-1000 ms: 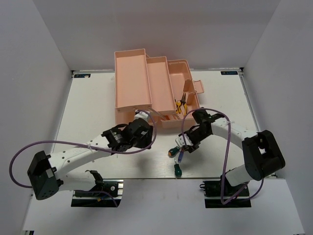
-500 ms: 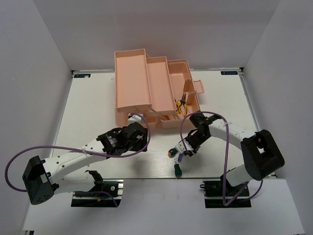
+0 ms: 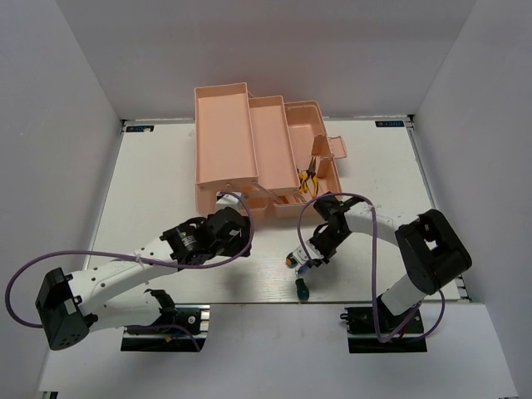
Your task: Sort the tools into containers
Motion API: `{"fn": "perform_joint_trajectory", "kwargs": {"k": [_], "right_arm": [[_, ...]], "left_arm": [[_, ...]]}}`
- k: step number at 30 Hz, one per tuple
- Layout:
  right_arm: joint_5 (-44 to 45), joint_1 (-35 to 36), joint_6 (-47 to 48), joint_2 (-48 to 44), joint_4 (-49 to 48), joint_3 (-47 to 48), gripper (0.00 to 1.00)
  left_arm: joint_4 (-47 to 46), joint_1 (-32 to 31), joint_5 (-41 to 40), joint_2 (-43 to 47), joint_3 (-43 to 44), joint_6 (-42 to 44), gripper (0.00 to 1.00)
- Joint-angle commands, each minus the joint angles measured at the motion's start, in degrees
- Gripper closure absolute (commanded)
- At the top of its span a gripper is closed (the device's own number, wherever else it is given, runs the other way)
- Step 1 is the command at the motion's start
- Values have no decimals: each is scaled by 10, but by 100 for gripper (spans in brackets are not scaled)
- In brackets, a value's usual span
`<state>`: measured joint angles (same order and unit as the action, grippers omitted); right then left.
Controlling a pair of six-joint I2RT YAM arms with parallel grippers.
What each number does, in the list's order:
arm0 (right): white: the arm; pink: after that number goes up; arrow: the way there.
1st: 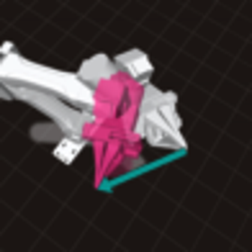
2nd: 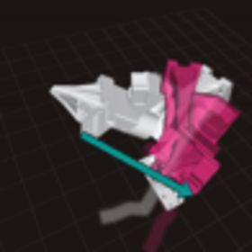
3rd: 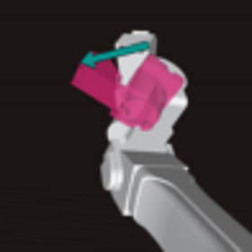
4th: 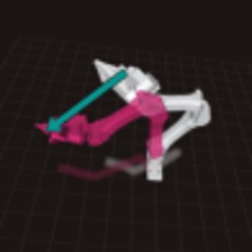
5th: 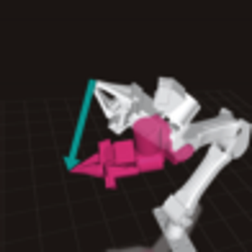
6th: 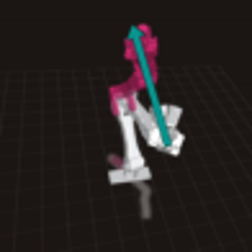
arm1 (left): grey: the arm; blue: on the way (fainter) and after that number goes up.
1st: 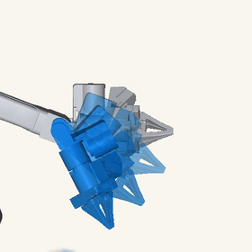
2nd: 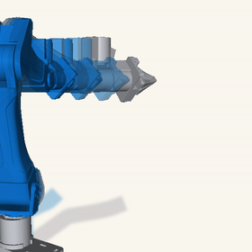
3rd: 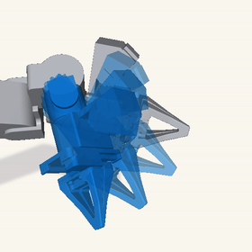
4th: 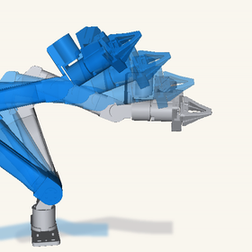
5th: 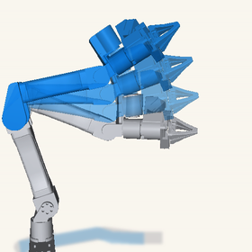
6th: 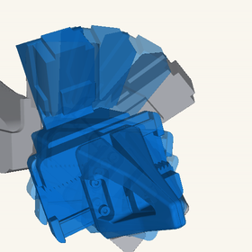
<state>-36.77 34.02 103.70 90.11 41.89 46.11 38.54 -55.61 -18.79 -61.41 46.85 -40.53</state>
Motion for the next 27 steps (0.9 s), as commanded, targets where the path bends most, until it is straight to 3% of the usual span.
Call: {"fn": "perform_joint_trajectory", "kwargs": {"k": [1, 6, 11, 13, 14, 18, 22, 26, 27], "right_arm": [[25, 8, 4, 14, -3, -1, 76], [25, 2, -41, -31, 29, 5, 100], [-42, -20, -147, -99, 169, 110, 100], [-65, -25, -232, -135, 183, 151, 100], [-70, -28, -254, -142, 182, 172, 100], [-60, -39, -486, -176, 102, 263, 100], [42, -50, -776, -140, -42, 342, 100], [151, -55, -914, -36, -69, 479, 100], [158, -55, -930, 48, -40, 581, 100]], "left_arm": [[16, 2, -6, 4, -2, -16, 28], [135, 13, -98, -20, 4, -128, 28], [166, 34, -114, -43, -16, -192, 28], [159, 50, -114, -34, -33, -205, 26], [159, 56, -114, -26, -40, -205, 26], [138, 97, -122, 20, -80, -211, 23], [96, 138, -121, 26, -106, -172, 20], [21, 176, -107, -26, -112, -104, 17], [-2, 188, -100, -54, -98, -78, 17]]}}
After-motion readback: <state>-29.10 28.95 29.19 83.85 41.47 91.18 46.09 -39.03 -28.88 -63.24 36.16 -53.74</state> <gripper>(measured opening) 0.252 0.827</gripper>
